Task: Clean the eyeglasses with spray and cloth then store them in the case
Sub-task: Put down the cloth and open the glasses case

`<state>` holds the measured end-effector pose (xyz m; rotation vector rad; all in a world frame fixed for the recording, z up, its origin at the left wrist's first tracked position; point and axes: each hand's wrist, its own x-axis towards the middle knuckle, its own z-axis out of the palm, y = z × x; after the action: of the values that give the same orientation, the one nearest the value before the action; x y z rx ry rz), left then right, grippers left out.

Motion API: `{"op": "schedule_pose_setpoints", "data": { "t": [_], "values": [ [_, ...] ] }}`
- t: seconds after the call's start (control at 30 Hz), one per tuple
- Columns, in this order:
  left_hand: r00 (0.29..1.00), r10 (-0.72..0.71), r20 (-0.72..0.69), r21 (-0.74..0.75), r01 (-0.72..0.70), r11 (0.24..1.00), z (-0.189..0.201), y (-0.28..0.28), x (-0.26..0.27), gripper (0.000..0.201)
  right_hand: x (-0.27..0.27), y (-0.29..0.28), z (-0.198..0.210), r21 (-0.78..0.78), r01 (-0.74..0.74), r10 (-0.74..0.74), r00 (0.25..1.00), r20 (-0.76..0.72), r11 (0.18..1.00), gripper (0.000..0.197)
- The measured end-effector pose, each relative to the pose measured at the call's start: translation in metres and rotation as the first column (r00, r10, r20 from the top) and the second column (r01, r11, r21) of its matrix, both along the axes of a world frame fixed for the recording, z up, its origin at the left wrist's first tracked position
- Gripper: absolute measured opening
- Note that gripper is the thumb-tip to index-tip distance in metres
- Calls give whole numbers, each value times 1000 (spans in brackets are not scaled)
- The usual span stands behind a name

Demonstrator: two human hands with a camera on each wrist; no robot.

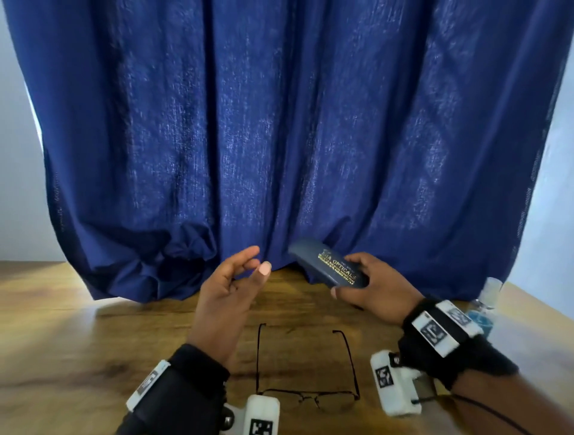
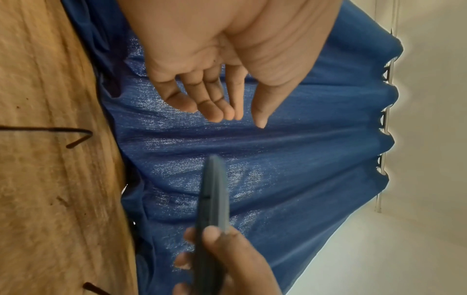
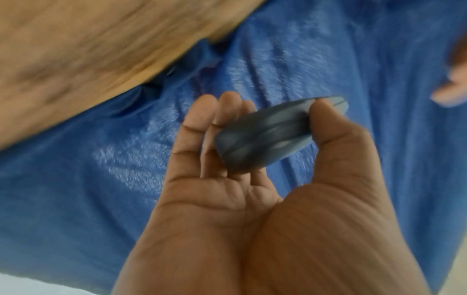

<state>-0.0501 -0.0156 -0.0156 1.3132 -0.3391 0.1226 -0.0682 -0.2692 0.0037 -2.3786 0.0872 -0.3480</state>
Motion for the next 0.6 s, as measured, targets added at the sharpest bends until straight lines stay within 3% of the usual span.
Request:
{"op": "schedule_pose_setpoints", "data": {
  "t": [0.07, 0.13, 0.23, 0.3, 0.47, 0.6],
  "values": [
    [1000, -9, -7, 7, 9, 1000, 1, -1, 1, 55, -14, 16, 4, 277, -115, 101, 993, 65, 954, 50],
    [995, -98, -26, -10, 98, 995, -1, -3, 1, 72, -24, 31, 4, 474, -231, 210, 973, 98, 850, 37],
    [975, -214, -65, -48, 211, 976, -3, -7, 0, 73, -25, 44, -2, 594, -346, 337, 932, 131, 726, 32],
    [970, -233, -64, -75, 228, 971, -5, -9, 0, 66, -22, 48, -3, 618, -374, 381, 916, 128, 692, 38],
    [980, -190, -61, -148, 179, 973, -12, -8, 7, 61, -13, 49, -13, 574, -356, 301, 934, 193, 738, 43],
    [993, -116, -16, -69, 115, 991, -18, -9, 9, 69, -13, 42, -26, 399, -327, 228, 934, 275, 856, 43]
  ]
}}
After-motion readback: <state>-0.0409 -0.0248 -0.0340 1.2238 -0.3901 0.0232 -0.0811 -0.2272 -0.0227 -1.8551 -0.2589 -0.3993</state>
